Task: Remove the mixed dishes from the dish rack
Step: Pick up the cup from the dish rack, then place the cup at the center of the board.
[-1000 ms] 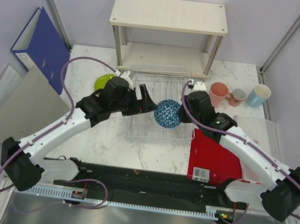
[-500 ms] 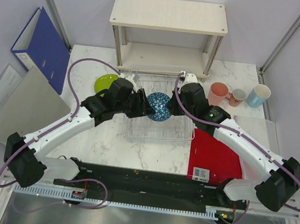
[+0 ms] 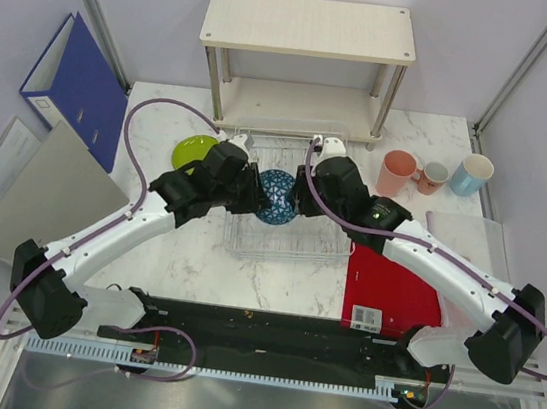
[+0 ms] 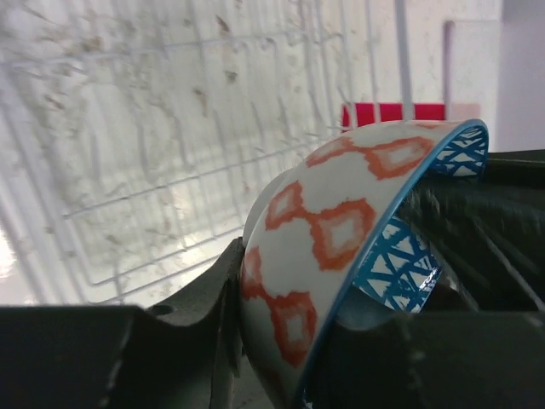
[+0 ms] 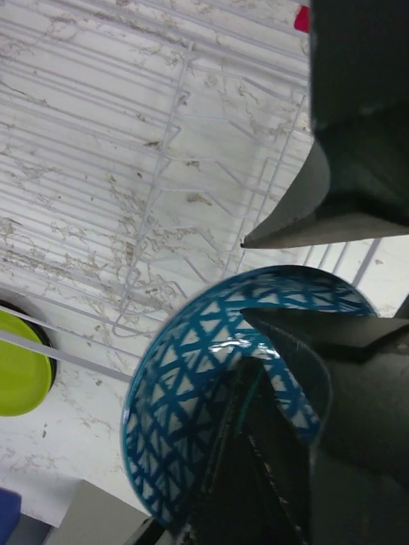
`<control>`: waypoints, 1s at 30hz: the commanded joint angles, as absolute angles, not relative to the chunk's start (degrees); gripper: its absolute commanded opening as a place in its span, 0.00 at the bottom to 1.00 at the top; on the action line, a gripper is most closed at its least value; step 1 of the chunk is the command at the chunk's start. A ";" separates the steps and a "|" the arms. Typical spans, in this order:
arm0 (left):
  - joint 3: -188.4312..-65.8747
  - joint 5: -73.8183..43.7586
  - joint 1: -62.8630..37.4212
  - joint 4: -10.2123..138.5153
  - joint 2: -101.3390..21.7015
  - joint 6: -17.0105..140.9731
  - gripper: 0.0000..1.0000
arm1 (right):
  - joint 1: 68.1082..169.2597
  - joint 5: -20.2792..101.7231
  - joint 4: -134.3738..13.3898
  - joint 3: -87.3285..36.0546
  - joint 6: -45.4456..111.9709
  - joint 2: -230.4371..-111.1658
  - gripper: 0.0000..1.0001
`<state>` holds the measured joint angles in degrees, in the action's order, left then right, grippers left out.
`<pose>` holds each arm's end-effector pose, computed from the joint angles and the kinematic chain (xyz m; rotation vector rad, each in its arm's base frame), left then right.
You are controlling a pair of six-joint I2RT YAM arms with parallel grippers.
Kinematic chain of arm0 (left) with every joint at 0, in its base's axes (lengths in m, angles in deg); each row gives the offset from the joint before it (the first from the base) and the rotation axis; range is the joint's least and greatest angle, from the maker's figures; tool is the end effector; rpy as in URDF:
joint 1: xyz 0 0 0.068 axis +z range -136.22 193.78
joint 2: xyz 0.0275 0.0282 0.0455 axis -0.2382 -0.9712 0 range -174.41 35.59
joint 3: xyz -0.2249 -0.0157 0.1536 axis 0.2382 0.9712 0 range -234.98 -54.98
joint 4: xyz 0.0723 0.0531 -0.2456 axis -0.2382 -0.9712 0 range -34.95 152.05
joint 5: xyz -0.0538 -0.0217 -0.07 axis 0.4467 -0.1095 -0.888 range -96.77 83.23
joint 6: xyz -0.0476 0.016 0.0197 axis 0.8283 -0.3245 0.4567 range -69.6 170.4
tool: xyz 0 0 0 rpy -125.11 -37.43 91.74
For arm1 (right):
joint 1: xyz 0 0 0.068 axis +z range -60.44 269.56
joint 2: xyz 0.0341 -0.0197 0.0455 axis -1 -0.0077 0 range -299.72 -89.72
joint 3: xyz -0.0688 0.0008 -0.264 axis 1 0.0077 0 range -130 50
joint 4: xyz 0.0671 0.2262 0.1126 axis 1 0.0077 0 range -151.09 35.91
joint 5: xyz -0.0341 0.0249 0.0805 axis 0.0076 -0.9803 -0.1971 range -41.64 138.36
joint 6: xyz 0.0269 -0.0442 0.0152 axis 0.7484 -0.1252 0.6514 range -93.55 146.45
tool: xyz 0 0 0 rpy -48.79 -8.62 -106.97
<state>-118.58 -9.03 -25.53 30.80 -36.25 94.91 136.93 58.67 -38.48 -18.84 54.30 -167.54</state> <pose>0.2106 -0.1742 0.3189 -0.0863 2.3923 -0.7894 0.2135 0.2227 0.3355 -0.2595 2.1534 0.5843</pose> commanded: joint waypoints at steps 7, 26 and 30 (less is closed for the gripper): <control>-123.45 9.32 -19.02 19.61 -27.09 90.21 0.02 | 138.78 67.87 -36.48 -17.51 53.78 -162.59 0.89; -101.84 -12.74 8.50 26.97 -23.55 98.12 0.02 | 138.86 69.46 -39.64 -9.25 52.03 -152.30 0.86; -100.25 -14.68 8.86 30.40 -26.81 99.00 0.02 | 138.78 69.63 -39.90 -8.19 51.94 -151.33 0.86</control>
<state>-100.30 -9.21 8.48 21.71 -25.27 95.77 138.83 68.26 -38.04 -9.29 52.86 -153.01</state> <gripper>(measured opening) 0.329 0.861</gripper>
